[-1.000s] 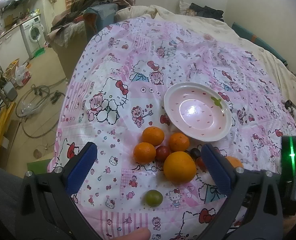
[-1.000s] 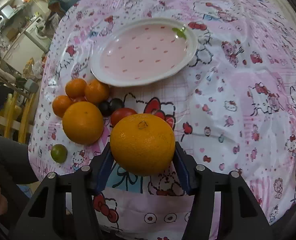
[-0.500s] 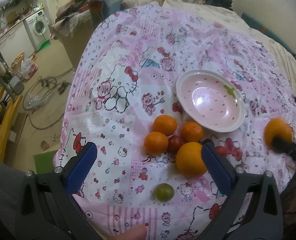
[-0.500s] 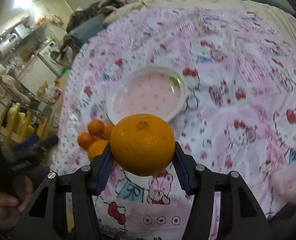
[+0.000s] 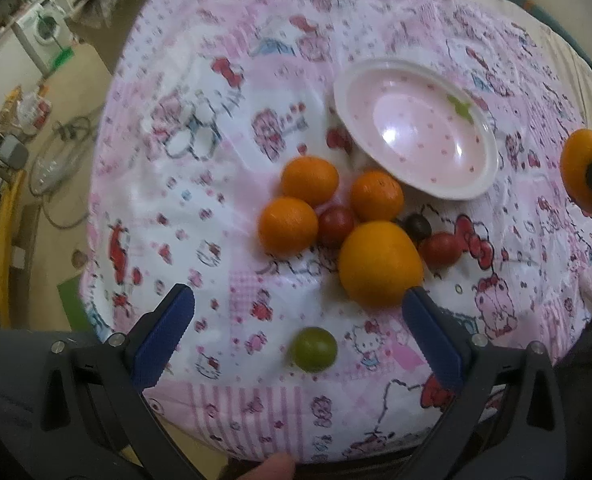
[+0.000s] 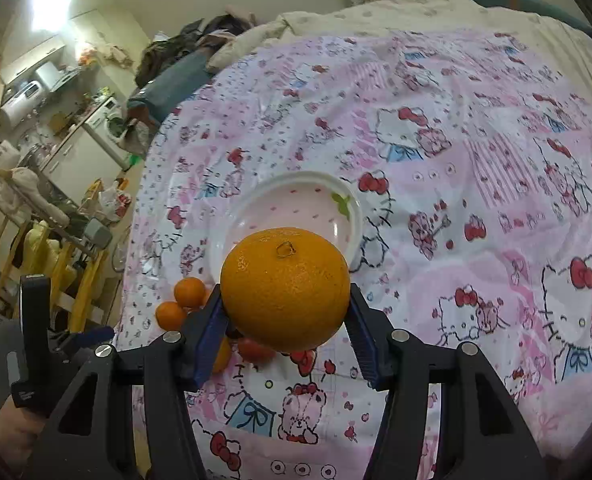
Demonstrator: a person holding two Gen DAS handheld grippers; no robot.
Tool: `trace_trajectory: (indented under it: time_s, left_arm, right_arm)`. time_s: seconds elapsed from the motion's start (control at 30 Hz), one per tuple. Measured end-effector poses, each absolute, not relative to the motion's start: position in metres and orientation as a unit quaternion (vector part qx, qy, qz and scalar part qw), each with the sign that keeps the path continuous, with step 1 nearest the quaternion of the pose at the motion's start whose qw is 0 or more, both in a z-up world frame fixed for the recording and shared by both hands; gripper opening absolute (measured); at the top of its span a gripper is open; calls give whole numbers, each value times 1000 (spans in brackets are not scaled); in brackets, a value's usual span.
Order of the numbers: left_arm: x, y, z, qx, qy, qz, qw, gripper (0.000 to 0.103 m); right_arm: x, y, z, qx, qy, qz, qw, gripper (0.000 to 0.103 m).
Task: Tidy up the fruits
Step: 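Grasp the other large orange with the left gripper while the right gripper lifts its orange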
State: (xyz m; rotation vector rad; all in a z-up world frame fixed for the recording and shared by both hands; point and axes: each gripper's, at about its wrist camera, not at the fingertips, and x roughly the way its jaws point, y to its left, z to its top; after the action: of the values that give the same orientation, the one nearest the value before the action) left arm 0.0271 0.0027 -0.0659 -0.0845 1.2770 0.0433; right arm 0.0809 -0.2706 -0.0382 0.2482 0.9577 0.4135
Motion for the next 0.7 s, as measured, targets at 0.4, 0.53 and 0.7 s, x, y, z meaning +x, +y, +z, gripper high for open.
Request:
trace_trajectory:
  time_s: [0.4, 0.53, 0.7]
  left_arm:
    - [29, -37, -92, 34, 649, -24, 760, 92]
    - [46, -53, -94, 37, 645, -30, 763, 91]
    - [65, -70, -110, 65, 653, -31, 754, 76]
  right_arm:
    - [82, -278, -42, 146, 466, 196, 851, 59]
    - [83, -279, -43, 152, 469, 194, 848, 59]
    - [84, -280, -44, 147, 469, 190, 850, 59]
